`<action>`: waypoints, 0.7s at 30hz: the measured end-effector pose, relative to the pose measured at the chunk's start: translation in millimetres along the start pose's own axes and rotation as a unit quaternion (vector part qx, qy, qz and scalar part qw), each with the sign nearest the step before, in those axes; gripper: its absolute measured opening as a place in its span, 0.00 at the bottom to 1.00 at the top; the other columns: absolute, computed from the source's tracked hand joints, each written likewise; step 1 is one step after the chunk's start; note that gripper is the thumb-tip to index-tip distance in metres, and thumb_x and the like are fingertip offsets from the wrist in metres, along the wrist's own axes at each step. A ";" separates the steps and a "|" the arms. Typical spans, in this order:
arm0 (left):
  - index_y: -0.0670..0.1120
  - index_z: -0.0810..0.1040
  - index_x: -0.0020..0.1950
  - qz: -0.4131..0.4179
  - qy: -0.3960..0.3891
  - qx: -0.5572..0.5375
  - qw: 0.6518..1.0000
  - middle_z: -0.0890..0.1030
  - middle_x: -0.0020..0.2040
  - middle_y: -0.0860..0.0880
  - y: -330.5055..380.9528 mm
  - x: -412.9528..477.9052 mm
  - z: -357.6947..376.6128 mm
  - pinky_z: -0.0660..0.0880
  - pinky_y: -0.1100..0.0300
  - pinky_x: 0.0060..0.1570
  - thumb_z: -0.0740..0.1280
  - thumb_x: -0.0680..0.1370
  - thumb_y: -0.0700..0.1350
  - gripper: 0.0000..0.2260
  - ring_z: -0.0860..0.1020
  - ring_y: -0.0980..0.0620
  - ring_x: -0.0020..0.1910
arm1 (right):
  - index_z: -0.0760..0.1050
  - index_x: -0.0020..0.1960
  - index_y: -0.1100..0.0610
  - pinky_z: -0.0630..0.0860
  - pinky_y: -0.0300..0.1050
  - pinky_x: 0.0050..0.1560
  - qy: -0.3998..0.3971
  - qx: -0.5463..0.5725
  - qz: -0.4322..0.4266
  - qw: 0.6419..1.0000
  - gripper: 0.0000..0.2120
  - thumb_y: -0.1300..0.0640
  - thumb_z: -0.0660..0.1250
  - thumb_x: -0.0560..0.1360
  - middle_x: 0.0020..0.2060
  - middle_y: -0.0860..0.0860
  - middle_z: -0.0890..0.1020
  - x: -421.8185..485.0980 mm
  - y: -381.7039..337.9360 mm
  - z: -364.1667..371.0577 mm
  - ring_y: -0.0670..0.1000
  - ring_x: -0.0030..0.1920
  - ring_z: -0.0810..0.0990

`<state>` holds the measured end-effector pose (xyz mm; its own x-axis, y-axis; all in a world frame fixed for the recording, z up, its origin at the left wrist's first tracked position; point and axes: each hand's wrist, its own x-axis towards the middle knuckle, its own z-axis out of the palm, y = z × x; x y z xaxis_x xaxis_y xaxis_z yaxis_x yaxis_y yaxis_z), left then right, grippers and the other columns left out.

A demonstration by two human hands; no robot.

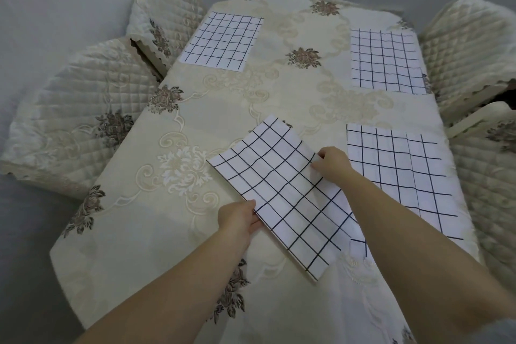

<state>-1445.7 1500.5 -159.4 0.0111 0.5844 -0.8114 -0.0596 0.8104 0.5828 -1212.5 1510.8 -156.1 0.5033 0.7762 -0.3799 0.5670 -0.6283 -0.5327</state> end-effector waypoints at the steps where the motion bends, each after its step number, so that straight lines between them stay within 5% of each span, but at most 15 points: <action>1: 0.36 0.77 0.49 0.005 0.008 0.002 1.000 0.81 0.43 0.39 1.3 3.6 -2.7 0.80 0.50 0.42 0.67 0.76 0.35 0.03 0.81 0.44 0.39 | 0.73 0.43 0.62 0.64 0.39 0.28 0.000 0.006 0.001 1.000 0.04 0.61 0.66 0.74 0.30 0.51 0.71 -3.0 -0.1 0.4 0.53 0.36 0.71; 5: 0.37 0.76 0.51 0.015 0.025 0.003 1.000 0.80 0.45 0.41 11.1 14.6 -16.5 0.79 0.50 0.46 0.68 0.76 0.36 0.05 0.80 0.44 0.43 | 0.72 0.40 0.61 0.64 0.39 0.28 -0.005 0.024 0.007 1.000 0.05 0.62 0.66 0.73 0.31 0.51 0.72 -15.4 -2.5 6.0 0.49 0.31 0.70; 10: 0.38 0.77 0.48 0.025 0.025 -0.002 0.999 0.81 0.44 0.41 27.4 29.1 -34.2 0.80 0.55 0.36 0.68 0.76 0.36 0.03 0.80 0.46 0.39 | 0.71 0.38 0.60 0.62 0.39 0.28 0.005 0.046 0.025 0.999 0.07 0.62 0.67 0.73 0.28 0.50 0.69 -32.7 -12.0 19.2 0.47 0.29 0.66; 16: 0.38 0.76 0.43 0.034 0.010 0.030 0.999 0.79 0.39 0.42 60.8 44.0 -49.2 0.80 0.52 0.39 0.67 0.75 0.34 0.02 0.78 0.46 0.34 | 0.58 0.30 0.55 0.56 0.38 0.28 0.026 0.112 0.083 0.990 0.18 0.63 0.65 0.72 0.25 0.49 0.60 -50.3 -26.6 35.8 0.49 0.26 0.59; 21: 0.41 0.74 0.38 0.037 -0.014 0.071 0.997 0.76 0.41 0.40 92.1 62.4 -70.7 0.76 0.46 0.43 0.65 0.72 0.34 0.04 0.75 0.45 0.40 | 0.56 0.29 0.52 0.54 0.40 0.30 0.052 0.137 0.127 0.981 0.21 0.64 0.65 0.71 0.27 0.49 0.57 -65.8 -44.2 53.1 0.49 0.27 0.56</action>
<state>-1521.0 1608.6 -159.4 0.0390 0.6427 -0.7651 0.0811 0.7611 0.6435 -1305.2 1490.3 -147.7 0.6774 0.5773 -0.4558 0.2249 -0.7526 -0.6189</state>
